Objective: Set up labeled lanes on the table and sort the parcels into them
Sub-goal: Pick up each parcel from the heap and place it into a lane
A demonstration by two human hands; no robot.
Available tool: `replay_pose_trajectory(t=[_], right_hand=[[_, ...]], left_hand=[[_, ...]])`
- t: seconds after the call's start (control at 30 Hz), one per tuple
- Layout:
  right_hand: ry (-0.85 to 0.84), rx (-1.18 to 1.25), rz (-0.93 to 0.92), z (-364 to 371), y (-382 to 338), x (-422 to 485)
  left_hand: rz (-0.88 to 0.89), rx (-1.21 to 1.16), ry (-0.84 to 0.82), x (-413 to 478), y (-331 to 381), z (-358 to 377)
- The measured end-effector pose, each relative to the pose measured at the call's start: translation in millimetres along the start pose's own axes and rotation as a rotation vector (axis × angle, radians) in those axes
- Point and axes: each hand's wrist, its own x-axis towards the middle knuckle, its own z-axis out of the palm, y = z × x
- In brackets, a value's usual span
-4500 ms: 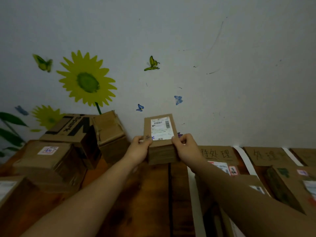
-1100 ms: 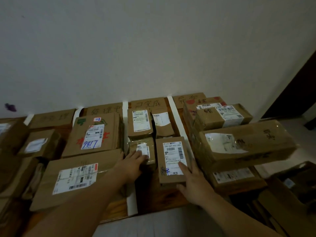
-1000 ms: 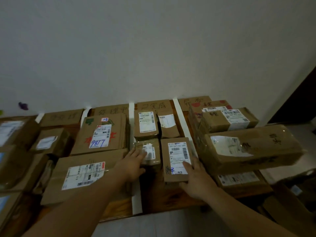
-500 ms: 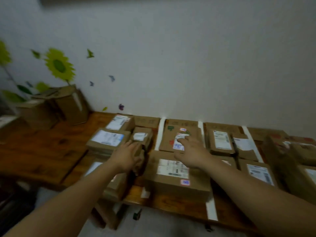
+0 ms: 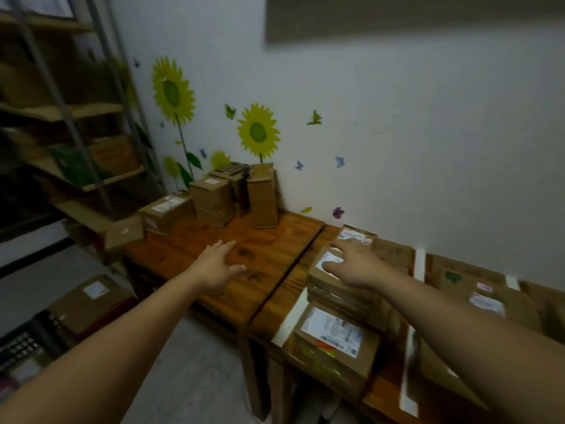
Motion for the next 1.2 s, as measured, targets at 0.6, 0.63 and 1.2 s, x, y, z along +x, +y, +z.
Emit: replay_pose_trajectory(t=[0.6, 0.63, 1.2], right_hand=[[-0.027, 0.170, -0.022, 26, -109, 321], [-0.032, 0.187, -0.006, 30, -113, 334], [0.249, 0.586, 0.546, 76, -147, 534]], left_hand=[[-0.094, -0.108, 0.066, 256, -84, -126], [-0.091, -0.120, 0.049, 270, -86, -130], [0.110, -0.323, -0.361, 546, -63, -124]])
